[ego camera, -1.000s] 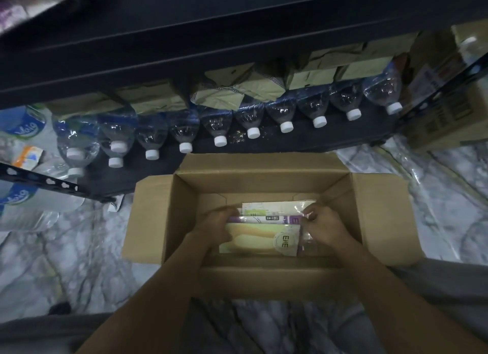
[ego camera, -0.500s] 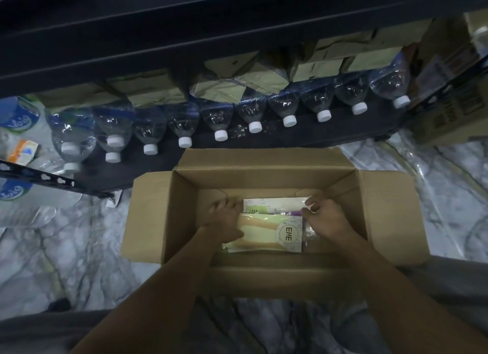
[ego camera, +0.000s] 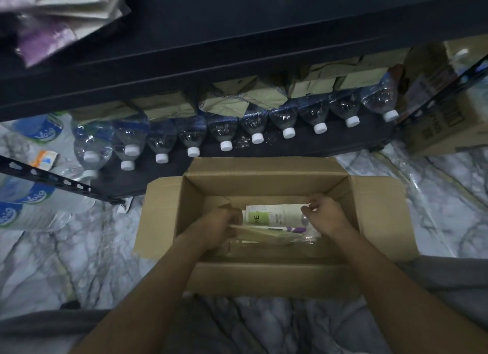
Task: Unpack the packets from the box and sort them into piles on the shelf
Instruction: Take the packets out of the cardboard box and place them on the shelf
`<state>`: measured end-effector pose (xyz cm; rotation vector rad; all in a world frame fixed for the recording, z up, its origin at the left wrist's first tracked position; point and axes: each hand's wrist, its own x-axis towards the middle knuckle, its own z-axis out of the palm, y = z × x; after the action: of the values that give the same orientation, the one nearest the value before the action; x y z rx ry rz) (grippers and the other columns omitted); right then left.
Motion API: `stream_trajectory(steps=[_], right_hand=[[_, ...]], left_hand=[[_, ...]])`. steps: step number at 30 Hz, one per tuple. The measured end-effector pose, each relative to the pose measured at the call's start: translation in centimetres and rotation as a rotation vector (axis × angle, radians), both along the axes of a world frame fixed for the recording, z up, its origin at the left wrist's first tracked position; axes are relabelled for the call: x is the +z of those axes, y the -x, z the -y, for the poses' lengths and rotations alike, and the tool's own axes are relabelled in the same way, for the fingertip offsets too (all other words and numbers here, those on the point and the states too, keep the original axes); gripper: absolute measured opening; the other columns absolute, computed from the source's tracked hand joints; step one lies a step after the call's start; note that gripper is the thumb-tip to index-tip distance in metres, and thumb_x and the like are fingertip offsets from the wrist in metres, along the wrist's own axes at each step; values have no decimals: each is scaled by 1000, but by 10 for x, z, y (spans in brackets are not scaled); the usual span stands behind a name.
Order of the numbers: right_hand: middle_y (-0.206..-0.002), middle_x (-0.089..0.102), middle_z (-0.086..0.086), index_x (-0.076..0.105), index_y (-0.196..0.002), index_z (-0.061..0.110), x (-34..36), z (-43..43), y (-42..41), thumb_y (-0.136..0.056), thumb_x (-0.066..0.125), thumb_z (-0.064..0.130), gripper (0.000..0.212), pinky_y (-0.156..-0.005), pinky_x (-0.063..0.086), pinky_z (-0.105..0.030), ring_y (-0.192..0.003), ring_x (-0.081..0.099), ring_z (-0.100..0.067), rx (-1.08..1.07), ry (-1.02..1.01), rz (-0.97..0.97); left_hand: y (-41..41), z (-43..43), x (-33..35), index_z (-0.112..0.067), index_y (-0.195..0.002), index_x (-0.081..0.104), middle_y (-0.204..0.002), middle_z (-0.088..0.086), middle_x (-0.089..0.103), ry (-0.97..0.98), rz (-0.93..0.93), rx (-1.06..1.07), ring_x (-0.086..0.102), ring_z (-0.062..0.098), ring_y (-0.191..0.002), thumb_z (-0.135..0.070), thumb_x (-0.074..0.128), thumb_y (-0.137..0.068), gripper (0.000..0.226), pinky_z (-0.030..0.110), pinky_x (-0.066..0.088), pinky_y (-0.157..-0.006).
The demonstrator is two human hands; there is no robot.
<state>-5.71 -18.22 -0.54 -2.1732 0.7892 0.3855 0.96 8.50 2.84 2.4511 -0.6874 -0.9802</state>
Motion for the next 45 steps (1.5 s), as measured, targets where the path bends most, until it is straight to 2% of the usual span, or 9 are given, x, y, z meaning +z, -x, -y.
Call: stream_trajectory(steps=[4, 7, 11, 21, 30, 36, 39, 42, 45], right_hand=[[-105, 67, -11, 63, -113, 9, -3, -1, 2, -83, 69, 20, 33, -82, 44, -24, -98, 63, -27, 108, 25, -17], [-107, 66, -11, 61, -116, 13, -13, -2, 6, -81, 70, 23, 38, -89, 45, -26, -104, 61, -26, 244, 67, -55], [-140, 40, -8, 42, -138, 18, -35, -3, 7, -82, 66, 33, 62, -110, 26, -30, -134, 29, -28, 451, 242, -174], [-138, 30, -7, 35, -138, 26, -78, -11, -10, -73, 71, 43, 76, -110, 26, -44, -124, 31, -30, 610, 513, -225], [-129, 40, -5, 52, -121, 25, -66, -10, -3, -63, 79, 47, 68, -96, 32, -40, -115, 34, -28, 580, 635, -143], [-116, 62, 6, 48, -91, 33, -62, -4, 10, -71, 73, 50, 36, -100, 22, -44, -121, 43, -20, 555, 453, -213], [-117, 60, 4, 47, -103, 30, -67, -4, 12, -67, 79, 42, 50, -94, 28, -35, -115, 51, -22, 465, 282, -167], [-140, 39, -3, 39, -135, 23, -70, -4, 8, -63, 84, 32, 86, -102, 32, -33, -127, 41, -25, 421, 190, -137], [-145, 24, -6, 27, -146, 21, -73, -3, 0, -62, 87, 26, 104, -105, 40, -36, -134, 32, -28, 397, 142, -169]], left_hand=[[17, -26, 48, -28, -92, 56, -93, -4, 65, -109, 146, -36, 62, 19, -85, -23, 63, -86, 10, 34, 50, -75], [28, -44, 68, -28, -100, 57, -95, -2, 67, -191, 255, -56, 63, 22, -87, -28, 60, -90, 11, 31, 44, -69], [35, -47, 80, -34, -94, 48, -97, -4, 65, -174, 287, -17, 62, 22, -92, -30, 58, -91, 11, 31, 43, -75], [38, -44, 76, -34, -101, 55, -102, -10, 59, -163, 330, -21, 54, 15, -99, -34, 58, -90, 11, 24, 25, -69], [37, -37, 82, -31, -103, 55, -104, -14, 56, -134, 323, -51, 51, 13, -102, -34, 57, -91, 13, 23, 26, -72], [41, -36, 86, -29, -98, 57, -88, -14, 50, -78, 320, -12, 51, 11, -89, -36, 62, -87, 13, 20, 32, -66], [43, -39, 87, -29, -99, 58, -88, -14, 47, -92, 314, -2, 53, 14, -93, -32, 64, -87, 14, 22, 26, -64], [43, -39, 87, -29, -98, 58, -85, -15, 43, -95, 310, 0, 55, 15, -92, -28, 65, -86, 14, 23, 25, -67], [41, -39, 86, -30, -100, 58, -92, -12, 53, -96, 297, 8, 54, 16, -94, -27, 63, -87, 14, 23, 25, -69]])
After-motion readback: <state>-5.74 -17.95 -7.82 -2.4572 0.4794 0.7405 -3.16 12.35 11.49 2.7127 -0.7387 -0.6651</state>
